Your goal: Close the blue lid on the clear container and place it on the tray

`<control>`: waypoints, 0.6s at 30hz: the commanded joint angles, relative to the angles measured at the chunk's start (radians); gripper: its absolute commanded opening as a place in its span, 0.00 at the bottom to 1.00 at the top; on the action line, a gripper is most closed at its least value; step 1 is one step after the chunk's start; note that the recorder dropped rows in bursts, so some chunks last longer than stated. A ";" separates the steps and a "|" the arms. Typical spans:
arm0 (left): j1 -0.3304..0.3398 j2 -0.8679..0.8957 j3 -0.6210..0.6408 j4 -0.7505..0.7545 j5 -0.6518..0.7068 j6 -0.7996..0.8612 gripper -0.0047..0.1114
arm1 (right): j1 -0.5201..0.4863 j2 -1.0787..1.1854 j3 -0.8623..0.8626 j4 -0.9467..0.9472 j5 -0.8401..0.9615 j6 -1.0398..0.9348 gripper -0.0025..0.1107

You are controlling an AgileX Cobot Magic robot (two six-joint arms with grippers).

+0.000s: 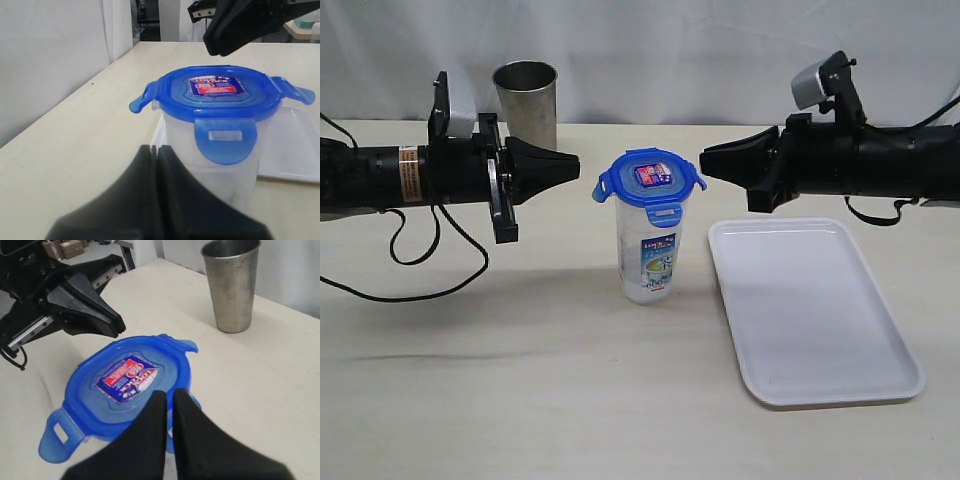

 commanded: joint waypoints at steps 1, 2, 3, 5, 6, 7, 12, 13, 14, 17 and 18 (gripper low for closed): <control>-0.001 -0.008 0.003 -0.010 -0.008 -0.010 0.04 | 0.001 -0.008 -0.004 0.022 0.085 0.006 0.06; -0.001 -0.008 0.003 -0.010 -0.008 -0.010 0.04 | 0.001 -0.008 -0.004 0.029 0.110 0.006 0.06; -0.001 -0.008 0.003 -0.010 -0.008 -0.010 0.04 | 0.001 -0.008 -0.004 0.036 0.134 0.006 0.06; -0.001 -0.008 0.003 -0.010 -0.008 -0.010 0.04 | 0.001 -0.008 -0.004 0.042 0.150 0.006 0.06; -0.001 -0.008 0.003 -0.013 -0.008 -0.010 0.04 | 0.001 -0.008 -0.004 0.042 0.147 0.006 0.06; -0.001 -0.008 0.003 -0.015 -0.008 -0.010 0.04 | 0.004 -0.008 -0.004 0.046 0.139 0.006 0.06; -0.001 -0.008 0.003 -0.027 -0.008 -0.010 0.04 | 0.116 -0.008 -0.004 0.037 -0.109 -0.037 0.06; -0.001 -0.008 0.003 -0.027 -0.008 -0.010 0.04 | 0.116 -0.008 -0.004 0.037 -0.109 -0.037 0.06; -0.001 -0.008 0.003 -0.029 -0.008 -0.010 0.04 | 0.116 -0.008 -0.004 0.037 -0.109 -0.037 0.06; -0.001 -0.008 0.003 -0.036 -0.008 -0.010 0.04 | 0.116 -0.008 -0.004 0.037 -0.109 -0.037 0.06; -0.001 -0.008 0.003 -0.036 -0.008 -0.010 0.04 | 0.116 -0.008 -0.004 0.037 -0.109 -0.037 0.06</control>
